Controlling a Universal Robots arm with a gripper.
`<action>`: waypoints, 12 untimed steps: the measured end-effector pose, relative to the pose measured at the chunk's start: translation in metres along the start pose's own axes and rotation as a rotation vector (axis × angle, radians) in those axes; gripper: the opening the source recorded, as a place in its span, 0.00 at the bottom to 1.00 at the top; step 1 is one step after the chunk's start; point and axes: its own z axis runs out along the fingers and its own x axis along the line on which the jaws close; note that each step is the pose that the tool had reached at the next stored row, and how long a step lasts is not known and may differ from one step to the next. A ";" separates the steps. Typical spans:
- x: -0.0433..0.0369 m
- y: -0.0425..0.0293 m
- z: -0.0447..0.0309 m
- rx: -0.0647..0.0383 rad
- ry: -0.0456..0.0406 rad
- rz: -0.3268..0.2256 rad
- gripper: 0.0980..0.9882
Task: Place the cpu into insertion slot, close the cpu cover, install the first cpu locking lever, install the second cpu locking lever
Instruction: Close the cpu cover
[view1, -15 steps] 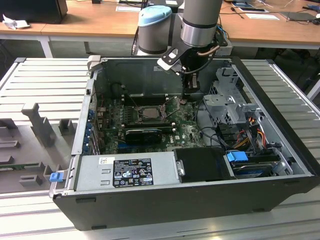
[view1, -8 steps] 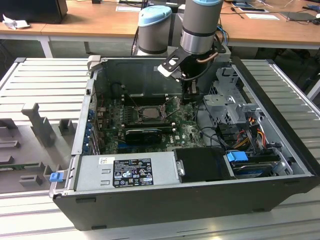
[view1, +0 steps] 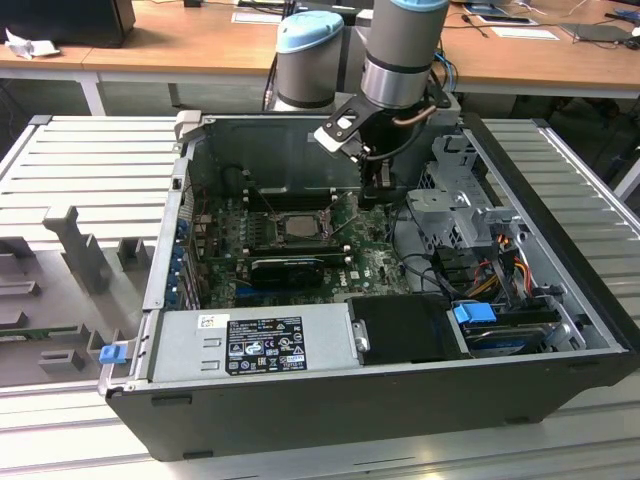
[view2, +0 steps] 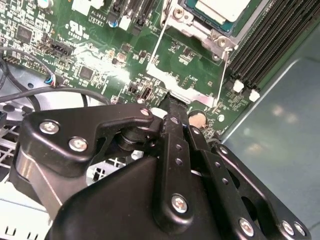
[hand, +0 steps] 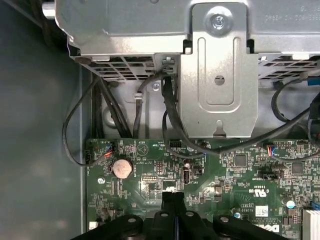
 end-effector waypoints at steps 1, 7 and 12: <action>-0.0001 -0.0009 -0.0001 0.000 -0.0002 0.000 0.01; -0.0002 -0.0142 0.0000 0.000 -0.0002 0.000 0.01; -0.0003 -0.0190 0.0000 0.000 -0.0002 0.000 0.01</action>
